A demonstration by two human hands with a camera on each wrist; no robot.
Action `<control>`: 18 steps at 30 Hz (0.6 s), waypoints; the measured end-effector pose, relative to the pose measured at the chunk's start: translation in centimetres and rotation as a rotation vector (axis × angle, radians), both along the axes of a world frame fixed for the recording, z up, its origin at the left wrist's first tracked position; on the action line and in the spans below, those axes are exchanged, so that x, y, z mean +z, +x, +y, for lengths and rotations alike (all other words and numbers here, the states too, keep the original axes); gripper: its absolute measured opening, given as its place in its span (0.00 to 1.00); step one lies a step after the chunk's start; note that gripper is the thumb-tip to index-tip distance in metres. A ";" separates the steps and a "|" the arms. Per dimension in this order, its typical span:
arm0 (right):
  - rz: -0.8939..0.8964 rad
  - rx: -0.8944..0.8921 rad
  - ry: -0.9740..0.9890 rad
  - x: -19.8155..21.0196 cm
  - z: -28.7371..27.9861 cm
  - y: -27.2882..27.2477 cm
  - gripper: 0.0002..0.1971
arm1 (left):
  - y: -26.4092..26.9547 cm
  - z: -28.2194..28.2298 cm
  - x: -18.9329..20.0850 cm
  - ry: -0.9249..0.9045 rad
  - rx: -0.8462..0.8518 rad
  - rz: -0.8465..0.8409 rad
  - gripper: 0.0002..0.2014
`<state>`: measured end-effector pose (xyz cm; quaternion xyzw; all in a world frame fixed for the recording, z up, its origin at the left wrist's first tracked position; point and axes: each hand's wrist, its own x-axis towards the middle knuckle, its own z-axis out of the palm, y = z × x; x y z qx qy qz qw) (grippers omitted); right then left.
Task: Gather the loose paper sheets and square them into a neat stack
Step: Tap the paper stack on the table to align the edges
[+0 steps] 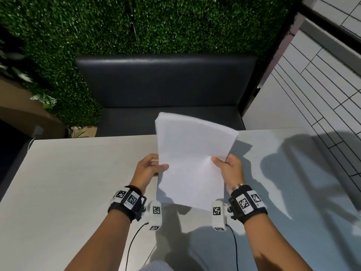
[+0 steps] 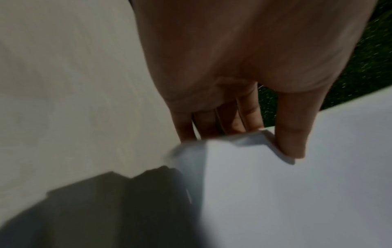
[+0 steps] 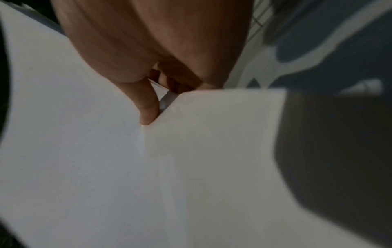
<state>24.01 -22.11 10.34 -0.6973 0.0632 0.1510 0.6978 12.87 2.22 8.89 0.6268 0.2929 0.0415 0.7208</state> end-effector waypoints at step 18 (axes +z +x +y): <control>0.370 -0.410 0.396 -1.8 -0.5 -2.1 0.25 | -0.9 -4.9 -0.2 -0.144 0.337 -0.047 0.12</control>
